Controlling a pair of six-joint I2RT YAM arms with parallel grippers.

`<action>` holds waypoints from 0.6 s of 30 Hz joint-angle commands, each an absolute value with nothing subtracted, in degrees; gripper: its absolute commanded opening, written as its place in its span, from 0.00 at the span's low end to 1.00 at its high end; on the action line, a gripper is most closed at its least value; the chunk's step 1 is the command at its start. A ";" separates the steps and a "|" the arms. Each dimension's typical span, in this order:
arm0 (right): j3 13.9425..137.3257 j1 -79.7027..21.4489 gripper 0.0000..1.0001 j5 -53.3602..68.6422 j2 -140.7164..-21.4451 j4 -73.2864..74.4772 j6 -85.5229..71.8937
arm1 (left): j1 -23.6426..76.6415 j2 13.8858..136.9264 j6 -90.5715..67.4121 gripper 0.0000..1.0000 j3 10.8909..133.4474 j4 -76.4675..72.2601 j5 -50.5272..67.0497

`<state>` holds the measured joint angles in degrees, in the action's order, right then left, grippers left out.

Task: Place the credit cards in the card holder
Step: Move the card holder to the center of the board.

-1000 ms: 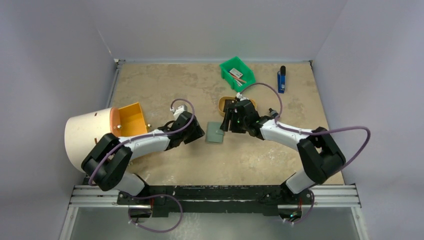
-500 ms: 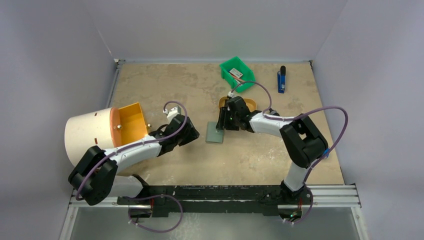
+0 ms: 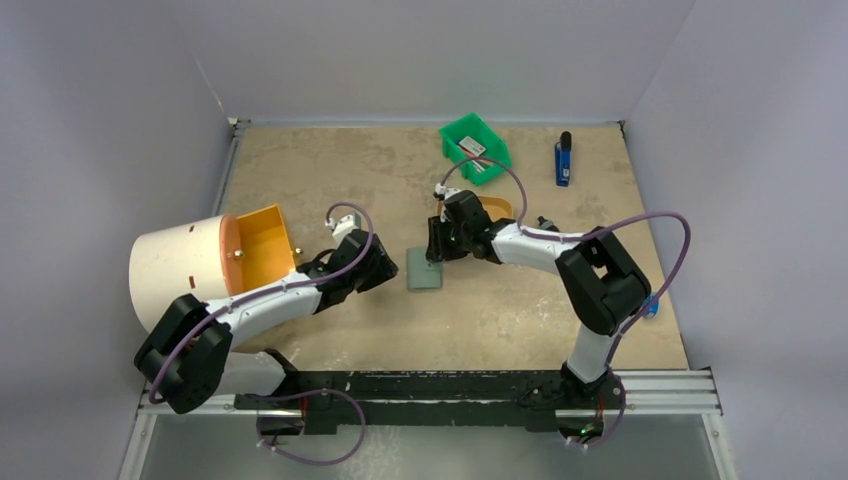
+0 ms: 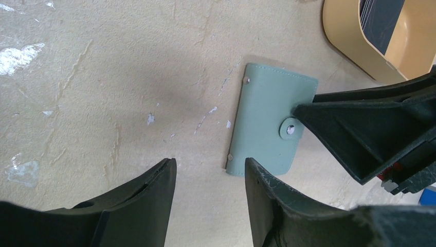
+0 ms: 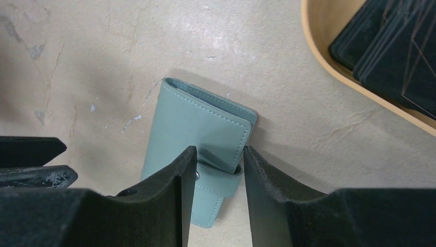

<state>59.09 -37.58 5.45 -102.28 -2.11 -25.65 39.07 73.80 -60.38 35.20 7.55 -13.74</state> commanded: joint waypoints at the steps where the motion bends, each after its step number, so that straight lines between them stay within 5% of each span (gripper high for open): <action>1: 61.63 -38.32 0.41 8.94 -102.13 -1.46 -21.20 | 39.02 74.00 -59.17 0.51 35.55 5.72 -14.00; 9: 62.75 -38.32 0.59 4.87 -96.53 2.80 -21.94 | 39.01 74.74 -57.90 0.51 38.75 5.78 -14.70; 13: 62.03 -38.89 0.58 3.07 -92.98 4.31 -22.67 | 38.29 76.14 -58.64 0.48 39.34 1.11 -11.00; 18: 60.82 -41.45 0.51 -1.24 -91.24 5.89 -23.49 | 36.23 80.44 -62.64 0.29 37.65 -12.13 -2.40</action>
<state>60.31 -39.22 3.22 -93.06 3.84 -22.61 37.87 77.71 -59.70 37.04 0.10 -9.37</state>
